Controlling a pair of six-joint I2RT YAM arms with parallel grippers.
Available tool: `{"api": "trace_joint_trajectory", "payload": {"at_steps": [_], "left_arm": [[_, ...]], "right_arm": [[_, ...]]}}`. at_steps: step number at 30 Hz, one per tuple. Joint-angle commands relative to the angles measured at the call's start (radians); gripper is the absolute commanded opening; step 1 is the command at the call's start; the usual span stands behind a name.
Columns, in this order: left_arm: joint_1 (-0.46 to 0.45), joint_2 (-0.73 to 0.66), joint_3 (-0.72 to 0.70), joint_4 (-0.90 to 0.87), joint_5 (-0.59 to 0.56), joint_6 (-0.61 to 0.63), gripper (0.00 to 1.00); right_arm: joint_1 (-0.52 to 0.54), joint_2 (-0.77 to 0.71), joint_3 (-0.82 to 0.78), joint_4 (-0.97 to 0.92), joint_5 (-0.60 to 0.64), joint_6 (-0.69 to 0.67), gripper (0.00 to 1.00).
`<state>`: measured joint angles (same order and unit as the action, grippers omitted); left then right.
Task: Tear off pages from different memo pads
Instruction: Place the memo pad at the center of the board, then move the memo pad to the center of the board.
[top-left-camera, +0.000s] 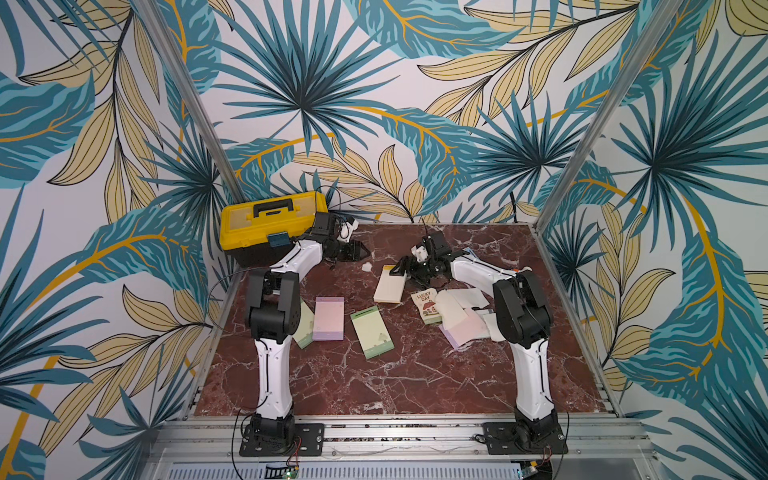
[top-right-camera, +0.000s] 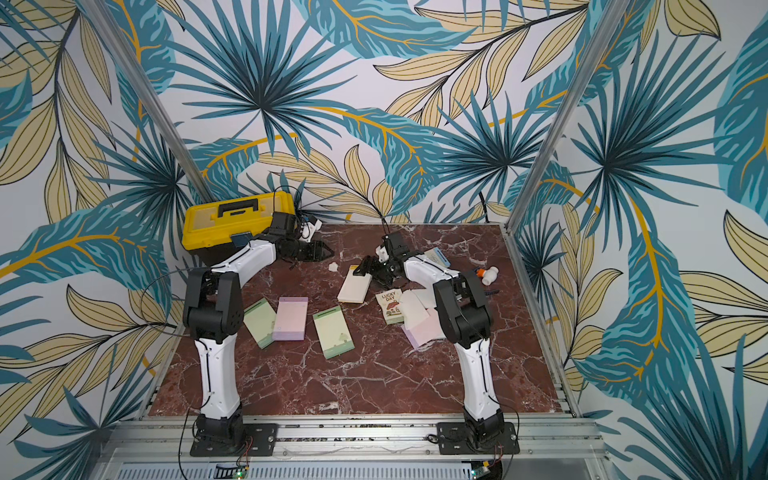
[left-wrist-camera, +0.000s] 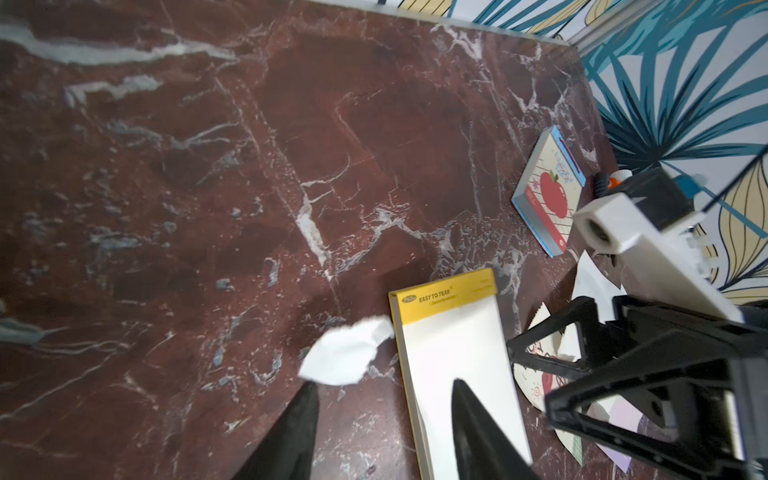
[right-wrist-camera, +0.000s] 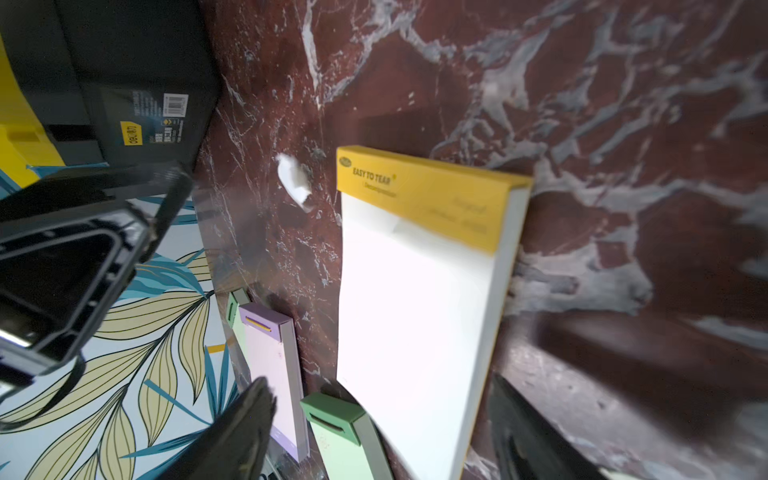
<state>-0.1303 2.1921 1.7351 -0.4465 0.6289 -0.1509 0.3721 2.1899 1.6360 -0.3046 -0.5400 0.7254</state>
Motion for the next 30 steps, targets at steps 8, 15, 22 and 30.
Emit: {"api": "trace_joint_trajectory", "payload": {"at_steps": [8,15,22,30], "left_arm": [[-0.040,-0.193,0.014,-0.074,-0.071,0.050,0.64],[-0.179,-0.244,-0.024,0.020,-0.076,-0.002,0.65],[-0.230,-0.187,-0.011,0.198,-0.074,-0.072,0.65],[-0.237,-0.109,-0.014,0.457,-0.028,-0.159,0.63]], "right_arm": [[-0.125,-0.291,-0.108,-0.308,0.268,-0.184,0.89],[-0.287,-0.284,-0.060,-0.413,0.354,-0.205,0.91],[-0.361,-0.156,0.029,-0.330,0.432,-0.183,0.99],[-0.362,0.012,0.166,-0.183,0.603,-0.219,0.99]]}}
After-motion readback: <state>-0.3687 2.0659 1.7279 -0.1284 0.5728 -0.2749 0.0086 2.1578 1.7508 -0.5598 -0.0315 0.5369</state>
